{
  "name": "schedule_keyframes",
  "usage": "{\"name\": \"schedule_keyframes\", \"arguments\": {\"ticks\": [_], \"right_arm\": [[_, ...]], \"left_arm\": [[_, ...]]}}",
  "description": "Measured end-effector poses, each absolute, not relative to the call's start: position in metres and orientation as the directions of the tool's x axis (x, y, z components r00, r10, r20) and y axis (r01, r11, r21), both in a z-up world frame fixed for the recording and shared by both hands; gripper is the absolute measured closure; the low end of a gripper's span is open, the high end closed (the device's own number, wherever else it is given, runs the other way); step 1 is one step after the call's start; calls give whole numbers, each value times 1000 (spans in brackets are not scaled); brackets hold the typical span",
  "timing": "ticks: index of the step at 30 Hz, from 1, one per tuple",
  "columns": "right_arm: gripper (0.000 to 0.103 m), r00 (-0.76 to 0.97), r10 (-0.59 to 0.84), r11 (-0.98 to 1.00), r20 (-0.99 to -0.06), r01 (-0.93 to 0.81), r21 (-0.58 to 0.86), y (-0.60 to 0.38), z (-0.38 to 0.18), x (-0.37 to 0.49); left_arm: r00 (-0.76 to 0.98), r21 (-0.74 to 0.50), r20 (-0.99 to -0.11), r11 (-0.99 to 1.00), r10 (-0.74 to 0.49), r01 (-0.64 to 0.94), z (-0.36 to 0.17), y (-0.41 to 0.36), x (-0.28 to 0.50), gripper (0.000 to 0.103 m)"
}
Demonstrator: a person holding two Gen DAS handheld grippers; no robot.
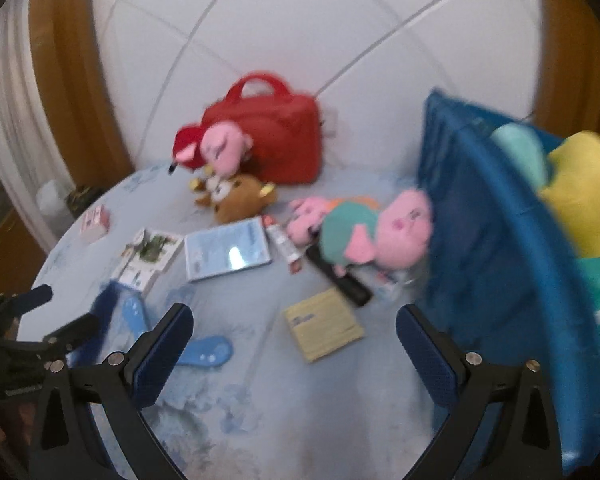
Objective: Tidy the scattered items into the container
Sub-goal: 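Withdraw both tools from the crate back over the table, then reach the left tool to the pink tissue pack while the right tool reaches the metal clip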
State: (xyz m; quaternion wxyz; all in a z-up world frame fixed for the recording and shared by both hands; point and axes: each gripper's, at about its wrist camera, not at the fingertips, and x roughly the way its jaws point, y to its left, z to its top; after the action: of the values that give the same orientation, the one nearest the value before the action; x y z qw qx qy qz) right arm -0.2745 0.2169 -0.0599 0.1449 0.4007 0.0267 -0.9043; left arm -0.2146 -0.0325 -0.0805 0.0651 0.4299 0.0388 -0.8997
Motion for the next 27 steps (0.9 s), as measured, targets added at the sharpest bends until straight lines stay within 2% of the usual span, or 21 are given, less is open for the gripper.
{"name": "schedule_keyframes", "arguments": {"ticks": [10, 18, 27], "right_arm": [[0, -537, -286, -929, -794, 360, 91, 129, -121, -306], [0, -513, -274, -942, -814, 315, 119, 37, -156, -336], [0, -422, -198, -962, -885, 255, 94, -16, -195, -360]], "left_arm": [[-517, 4, -842, -961, -152, 275, -137, -148, -212, 3], [-484, 27, -864, -972, -140, 235, -161, -250, -249, 3], [-426, 12, -901, -986, -84, 168, -191, -276, -289, 3]]}}
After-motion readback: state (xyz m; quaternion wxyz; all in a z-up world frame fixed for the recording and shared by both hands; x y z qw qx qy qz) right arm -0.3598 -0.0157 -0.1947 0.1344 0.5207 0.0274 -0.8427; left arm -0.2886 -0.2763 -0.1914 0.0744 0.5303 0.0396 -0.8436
